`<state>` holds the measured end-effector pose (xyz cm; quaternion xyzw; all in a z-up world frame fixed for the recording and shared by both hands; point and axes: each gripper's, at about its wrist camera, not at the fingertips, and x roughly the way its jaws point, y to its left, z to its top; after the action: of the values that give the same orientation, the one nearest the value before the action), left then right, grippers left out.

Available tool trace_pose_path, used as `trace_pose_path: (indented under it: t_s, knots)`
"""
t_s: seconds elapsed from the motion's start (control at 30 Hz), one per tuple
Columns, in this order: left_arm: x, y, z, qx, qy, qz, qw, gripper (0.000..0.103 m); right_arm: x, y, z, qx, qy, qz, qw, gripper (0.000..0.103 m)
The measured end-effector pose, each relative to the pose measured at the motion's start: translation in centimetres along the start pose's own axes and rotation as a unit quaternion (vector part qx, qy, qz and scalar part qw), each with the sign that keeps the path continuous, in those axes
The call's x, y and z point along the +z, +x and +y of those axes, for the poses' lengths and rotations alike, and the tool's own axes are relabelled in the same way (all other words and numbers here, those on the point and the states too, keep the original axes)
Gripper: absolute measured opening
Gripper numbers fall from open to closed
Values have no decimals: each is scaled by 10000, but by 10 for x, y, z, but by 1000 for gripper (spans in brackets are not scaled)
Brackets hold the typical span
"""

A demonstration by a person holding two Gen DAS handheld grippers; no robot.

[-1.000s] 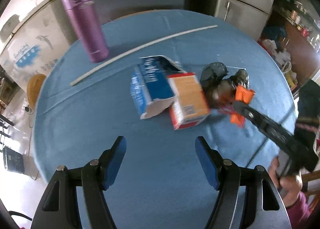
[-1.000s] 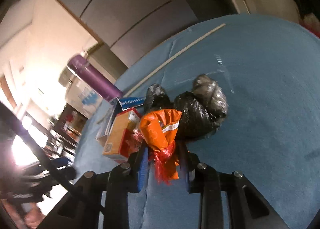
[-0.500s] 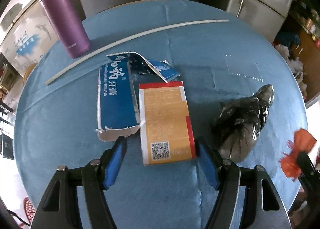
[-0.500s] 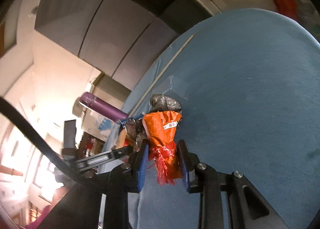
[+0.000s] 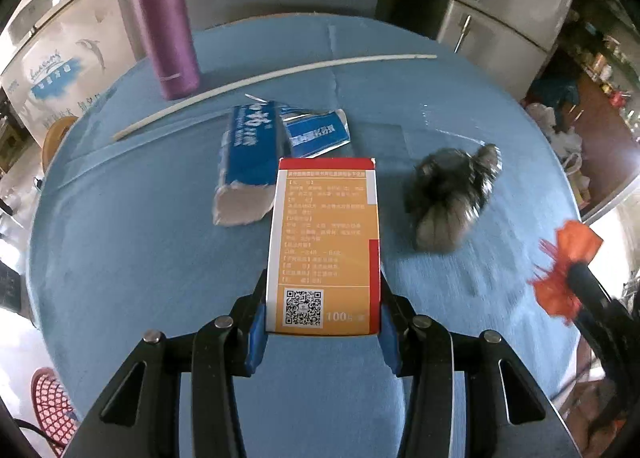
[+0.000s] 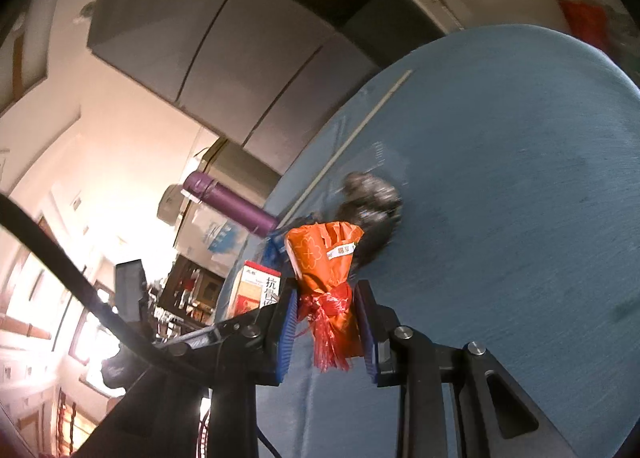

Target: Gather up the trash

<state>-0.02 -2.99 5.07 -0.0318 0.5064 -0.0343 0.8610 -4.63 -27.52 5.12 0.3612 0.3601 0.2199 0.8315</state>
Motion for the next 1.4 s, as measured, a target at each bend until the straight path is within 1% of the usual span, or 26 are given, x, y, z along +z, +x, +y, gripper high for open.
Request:
trace_pose_path:
  t_s: [0.2,0.4,0.57,0.63,0.73,1.03,1.3,1.4]
  knots:
    - [-35,-50,24,36,40,-315,9995,47,-16,8,40,157,-317,193,9992,30]
    - [-68,-98,54,242,109,-743,9969,47,-37,16,83,364,-624,451,9964,30]
    - [-94,-127,85,510,-26,-1004,9936,47,-56,24,116,492,-920,673,9923,30]
    - [-106,-139,100,739,-87,-1146,9906,47,-66,28,132,551,-1058,804,9896,30]
    - [-120,-152,121,927,-267,-1257,9874,47,-78,34,150,623,-1248,954,9856,30]
    - [-156,-165,179,1421,-809,-1311,9778,47,-118,60,205,926,-1728,1447,9699,30]
    - [-181,-172,217,1770,-1142,-1329,9685,47,-148,94,249,1135,-2120,1849,9529,30]
    - [-188,-171,227,1851,-1220,-1298,9664,47,-162,106,266,1210,-2254,1985,9461,30]
